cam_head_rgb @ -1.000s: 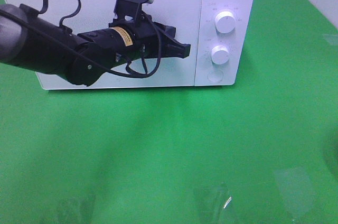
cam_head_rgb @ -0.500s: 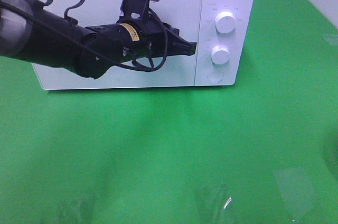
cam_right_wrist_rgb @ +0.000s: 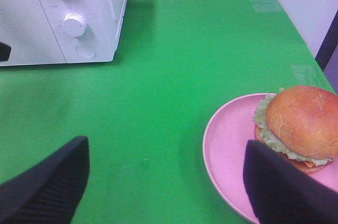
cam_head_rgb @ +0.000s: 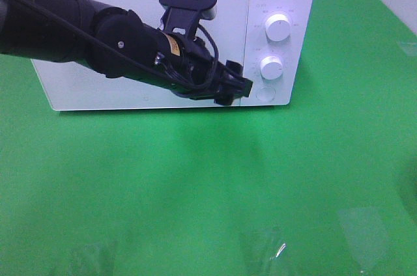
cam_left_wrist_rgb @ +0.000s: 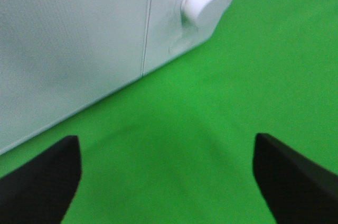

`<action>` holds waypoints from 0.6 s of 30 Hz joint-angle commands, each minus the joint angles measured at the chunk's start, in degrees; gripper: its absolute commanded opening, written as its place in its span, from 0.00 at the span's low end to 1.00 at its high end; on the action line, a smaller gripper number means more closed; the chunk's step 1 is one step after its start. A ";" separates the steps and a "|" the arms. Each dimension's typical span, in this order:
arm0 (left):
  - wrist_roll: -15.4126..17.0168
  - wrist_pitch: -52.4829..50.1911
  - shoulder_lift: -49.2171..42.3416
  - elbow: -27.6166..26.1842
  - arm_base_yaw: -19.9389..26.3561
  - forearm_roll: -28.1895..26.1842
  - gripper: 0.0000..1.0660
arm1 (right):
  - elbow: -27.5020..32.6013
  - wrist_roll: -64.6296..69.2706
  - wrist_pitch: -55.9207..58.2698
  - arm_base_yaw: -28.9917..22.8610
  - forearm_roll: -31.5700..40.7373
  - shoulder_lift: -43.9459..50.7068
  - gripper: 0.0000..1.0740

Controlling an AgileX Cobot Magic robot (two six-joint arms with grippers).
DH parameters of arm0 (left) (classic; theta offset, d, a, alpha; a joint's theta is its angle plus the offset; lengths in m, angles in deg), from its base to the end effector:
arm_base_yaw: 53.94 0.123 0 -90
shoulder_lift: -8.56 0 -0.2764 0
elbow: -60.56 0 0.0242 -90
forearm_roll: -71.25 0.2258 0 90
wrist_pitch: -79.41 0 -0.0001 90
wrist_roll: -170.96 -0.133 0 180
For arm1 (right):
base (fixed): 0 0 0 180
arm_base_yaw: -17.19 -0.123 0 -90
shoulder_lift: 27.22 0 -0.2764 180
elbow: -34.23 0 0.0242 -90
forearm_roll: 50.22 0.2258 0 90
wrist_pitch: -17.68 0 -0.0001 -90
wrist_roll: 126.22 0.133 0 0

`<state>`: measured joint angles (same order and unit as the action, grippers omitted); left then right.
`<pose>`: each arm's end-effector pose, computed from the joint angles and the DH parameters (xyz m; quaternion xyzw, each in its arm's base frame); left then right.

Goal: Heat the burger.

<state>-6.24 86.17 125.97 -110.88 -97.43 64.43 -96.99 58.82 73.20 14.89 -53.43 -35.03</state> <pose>0.3048 -0.2917 0.1651 0.2698 0.8753 -0.1850 0.3562 0.0246 -0.0052 0.2551 0.0196 0.8290 0.0078 0.5588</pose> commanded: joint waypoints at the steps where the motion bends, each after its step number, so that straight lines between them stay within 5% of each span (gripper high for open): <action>1: 0.57 8.88 -1.49 -0.40 -0.34 -0.74 0.96 | 0.00 -0.29 -0.46 0.23 0.00 1.55 0.71; 5: 0.63 27.16 -4.07 -0.46 -0.34 -1.55 0.94 | 0.00 -0.23 -0.46 0.23 0.00 1.55 0.71; 18: 0.17 49.05 -9.05 -0.40 2.75 -1.60 0.94 | 0.00 -0.23 -0.46 0.23 0.00 1.55 0.71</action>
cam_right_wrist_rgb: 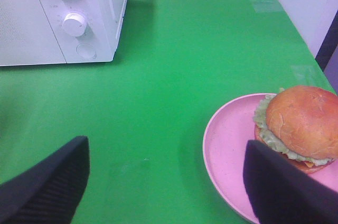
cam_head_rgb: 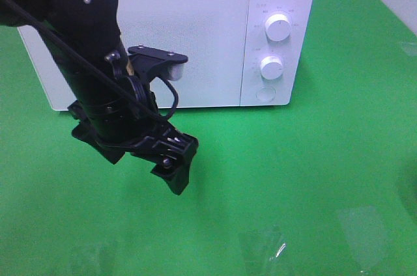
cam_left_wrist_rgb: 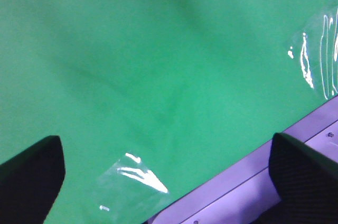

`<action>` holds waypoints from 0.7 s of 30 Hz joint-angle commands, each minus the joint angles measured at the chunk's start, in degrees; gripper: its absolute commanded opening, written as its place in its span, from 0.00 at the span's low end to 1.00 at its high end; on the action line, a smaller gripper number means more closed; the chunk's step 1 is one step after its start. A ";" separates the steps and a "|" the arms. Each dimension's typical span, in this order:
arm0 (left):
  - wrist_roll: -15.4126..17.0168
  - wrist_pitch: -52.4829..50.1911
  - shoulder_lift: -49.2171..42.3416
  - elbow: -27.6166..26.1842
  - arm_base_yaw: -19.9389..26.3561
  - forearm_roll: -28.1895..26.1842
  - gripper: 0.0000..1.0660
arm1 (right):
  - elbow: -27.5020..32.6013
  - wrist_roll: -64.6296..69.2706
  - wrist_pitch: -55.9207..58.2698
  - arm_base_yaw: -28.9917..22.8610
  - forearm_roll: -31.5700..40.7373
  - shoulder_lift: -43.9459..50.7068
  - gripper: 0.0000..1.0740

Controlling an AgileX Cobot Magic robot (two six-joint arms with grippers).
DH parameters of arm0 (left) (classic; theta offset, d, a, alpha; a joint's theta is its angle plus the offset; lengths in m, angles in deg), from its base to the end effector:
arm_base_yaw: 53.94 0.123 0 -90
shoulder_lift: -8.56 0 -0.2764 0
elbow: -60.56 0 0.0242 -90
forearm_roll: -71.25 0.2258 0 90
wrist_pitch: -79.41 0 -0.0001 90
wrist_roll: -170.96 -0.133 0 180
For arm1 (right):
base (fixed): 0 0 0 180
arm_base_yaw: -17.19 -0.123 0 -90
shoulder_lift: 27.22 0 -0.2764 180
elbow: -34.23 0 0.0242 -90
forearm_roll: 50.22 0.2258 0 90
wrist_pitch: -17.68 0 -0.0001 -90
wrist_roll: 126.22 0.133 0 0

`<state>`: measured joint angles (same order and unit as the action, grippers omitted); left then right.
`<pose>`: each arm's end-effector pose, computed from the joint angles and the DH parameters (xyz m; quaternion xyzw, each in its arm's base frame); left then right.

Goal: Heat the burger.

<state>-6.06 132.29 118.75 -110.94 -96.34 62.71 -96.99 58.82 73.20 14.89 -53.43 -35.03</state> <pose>0.2294 -0.2308 0.1647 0.2973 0.9499 -0.0859 0.0435 0.0246 -0.0052 0.2551 0.0196 0.8290 0.0078 0.5588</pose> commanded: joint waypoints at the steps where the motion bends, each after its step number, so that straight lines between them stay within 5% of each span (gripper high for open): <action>1: 0.00 2.92 -1.83 -0.34 1.66 0.11 0.94 | 0.00 -0.23 -0.46 0.23 0.00 1.55 0.71; 12: 0.00 13.18 -13.69 -0.34 20.17 0.11 0.94 | 0.00 -0.23 -0.46 0.23 0.00 1.55 0.71; 21: 0.00 17.65 -24.75 0.69 28.53 4.81 0.94 | 0.00 -0.23 -0.46 0.23 0.00 1.55 0.71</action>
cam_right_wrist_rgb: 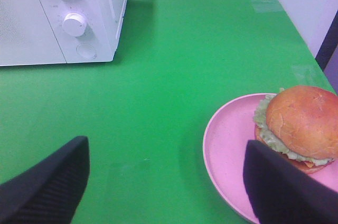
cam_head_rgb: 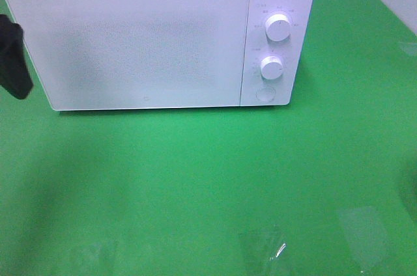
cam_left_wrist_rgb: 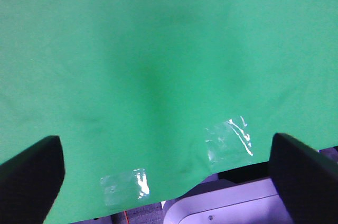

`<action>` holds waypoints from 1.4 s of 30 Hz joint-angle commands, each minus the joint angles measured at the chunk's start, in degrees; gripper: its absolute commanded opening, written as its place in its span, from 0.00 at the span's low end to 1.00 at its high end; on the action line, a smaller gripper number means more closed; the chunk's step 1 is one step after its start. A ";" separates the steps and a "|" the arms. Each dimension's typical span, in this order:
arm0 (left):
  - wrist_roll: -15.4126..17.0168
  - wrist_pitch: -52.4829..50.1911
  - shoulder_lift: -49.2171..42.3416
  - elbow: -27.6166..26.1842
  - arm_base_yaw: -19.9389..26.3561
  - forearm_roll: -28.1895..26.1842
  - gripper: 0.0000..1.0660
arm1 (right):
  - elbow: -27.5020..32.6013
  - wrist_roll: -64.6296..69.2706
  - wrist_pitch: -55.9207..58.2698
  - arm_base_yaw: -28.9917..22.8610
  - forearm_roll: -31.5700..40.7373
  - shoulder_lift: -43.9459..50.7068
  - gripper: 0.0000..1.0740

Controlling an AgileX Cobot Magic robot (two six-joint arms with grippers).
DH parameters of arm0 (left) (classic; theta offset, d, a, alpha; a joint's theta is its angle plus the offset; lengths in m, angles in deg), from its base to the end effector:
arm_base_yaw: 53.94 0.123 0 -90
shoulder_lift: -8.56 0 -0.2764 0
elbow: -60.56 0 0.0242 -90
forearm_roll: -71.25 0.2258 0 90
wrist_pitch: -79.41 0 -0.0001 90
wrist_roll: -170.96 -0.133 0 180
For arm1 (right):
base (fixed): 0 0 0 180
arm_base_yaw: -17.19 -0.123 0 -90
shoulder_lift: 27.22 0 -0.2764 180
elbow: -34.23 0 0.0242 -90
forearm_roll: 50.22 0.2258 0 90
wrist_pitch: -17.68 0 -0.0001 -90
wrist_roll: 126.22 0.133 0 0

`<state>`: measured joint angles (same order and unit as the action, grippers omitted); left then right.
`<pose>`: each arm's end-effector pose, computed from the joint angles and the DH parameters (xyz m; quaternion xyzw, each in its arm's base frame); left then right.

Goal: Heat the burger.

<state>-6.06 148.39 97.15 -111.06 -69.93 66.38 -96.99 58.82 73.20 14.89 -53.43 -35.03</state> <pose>0.2398 -0.0797 0.2673 0.1021 0.9864 -0.0608 0.1137 0.0246 -0.0052 0.2551 0.0196 0.8290 0.0078 0.5588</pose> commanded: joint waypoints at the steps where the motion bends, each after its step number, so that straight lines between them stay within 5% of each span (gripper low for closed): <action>1: 0.00 1.55 -3.15 0.80 2.12 1.15 0.94 | 0.00 -0.23 -0.46 0.23 0.00 1.55 0.71; 10: 0.00 -2.98 -18.96 16.33 9.68 0.97 0.94 | 0.00 -0.23 -0.46 0.23 0.00 1.55 0.71; 26: -1.26 -7.22 -46.35 38.56 9.97 2.29 0.94 | 0.00 -0.23 -0.46 0.23 0.00 1.55 0.71; 42: -3.72 -7.85 -65.95 38.96 9.97 3.50 0.94 | 0.00 -0.23 -0.46 0.23 0.00 1.55 0.71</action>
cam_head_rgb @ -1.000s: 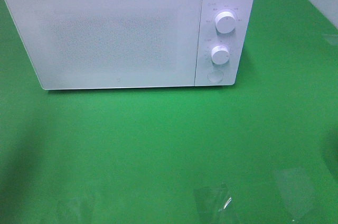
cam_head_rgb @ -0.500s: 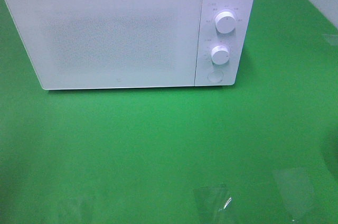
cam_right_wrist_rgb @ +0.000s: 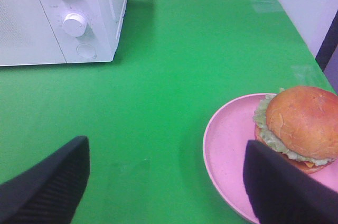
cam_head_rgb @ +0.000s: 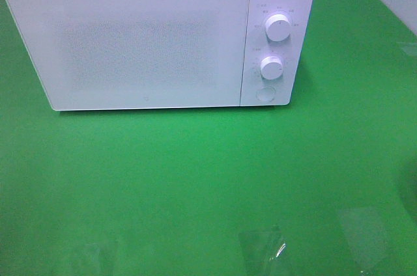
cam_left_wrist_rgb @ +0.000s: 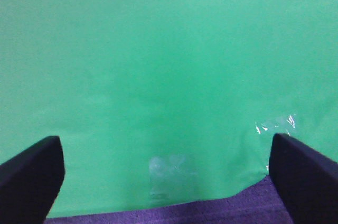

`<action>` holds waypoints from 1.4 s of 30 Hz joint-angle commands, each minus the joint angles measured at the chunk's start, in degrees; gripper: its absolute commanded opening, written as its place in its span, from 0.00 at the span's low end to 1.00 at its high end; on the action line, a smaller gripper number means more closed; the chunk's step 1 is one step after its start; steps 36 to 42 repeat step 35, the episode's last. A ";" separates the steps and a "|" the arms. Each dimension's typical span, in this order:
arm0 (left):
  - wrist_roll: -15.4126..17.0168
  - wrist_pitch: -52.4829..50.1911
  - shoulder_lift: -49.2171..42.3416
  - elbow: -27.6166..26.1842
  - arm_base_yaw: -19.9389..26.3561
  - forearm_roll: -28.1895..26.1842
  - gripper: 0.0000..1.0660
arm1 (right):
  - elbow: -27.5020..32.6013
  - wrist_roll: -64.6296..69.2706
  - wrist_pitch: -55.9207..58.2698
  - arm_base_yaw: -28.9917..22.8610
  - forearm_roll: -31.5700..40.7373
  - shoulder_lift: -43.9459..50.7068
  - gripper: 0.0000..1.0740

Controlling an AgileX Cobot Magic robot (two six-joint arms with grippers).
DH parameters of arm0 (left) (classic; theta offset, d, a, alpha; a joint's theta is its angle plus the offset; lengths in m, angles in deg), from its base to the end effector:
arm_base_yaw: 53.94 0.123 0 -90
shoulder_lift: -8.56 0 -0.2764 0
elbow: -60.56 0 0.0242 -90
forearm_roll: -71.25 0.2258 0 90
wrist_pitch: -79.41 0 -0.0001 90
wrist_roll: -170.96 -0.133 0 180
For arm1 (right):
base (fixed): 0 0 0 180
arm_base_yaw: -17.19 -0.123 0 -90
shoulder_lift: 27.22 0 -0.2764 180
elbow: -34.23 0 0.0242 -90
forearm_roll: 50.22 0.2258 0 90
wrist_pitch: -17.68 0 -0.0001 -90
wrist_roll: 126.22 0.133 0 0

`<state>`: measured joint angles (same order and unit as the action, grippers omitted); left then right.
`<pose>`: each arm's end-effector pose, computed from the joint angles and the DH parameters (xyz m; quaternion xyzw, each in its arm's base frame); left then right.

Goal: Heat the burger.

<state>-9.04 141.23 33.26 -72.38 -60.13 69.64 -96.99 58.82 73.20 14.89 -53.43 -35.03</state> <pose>0.0514 -0.0089 0.2404 0.0484 0.9177 -0.0353 0.3927 0.0246 -0.0052 0.2551 0.0196 0.8290 0.0078 0.5588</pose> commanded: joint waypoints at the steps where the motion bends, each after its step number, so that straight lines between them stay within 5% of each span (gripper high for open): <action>1: -0.74 -0.69 -2.06 0.29 0.17 0.23 0.94 | 0.00 -0.23 -0.46 0.23 0.00 1.55 0.71; 14: -0.69 -0.69 -12.66 0.29 1.03 -2.75 0.94 | 0.00 -0.23 -0.46 0.23 0.00 1.55 0.71; 20: -0.69 -0.74 -18.45 0.34 8.77 -2.75 0.94 | 0.00 -0.23 -0.46 0.23 0.00 1.55 0.71; 42: -0.92 -0.74 -18.33 0.34 8.77 -2.92 0.94 | 0.00 -0.23 -0.46 0.23 0.00 1.55 0.71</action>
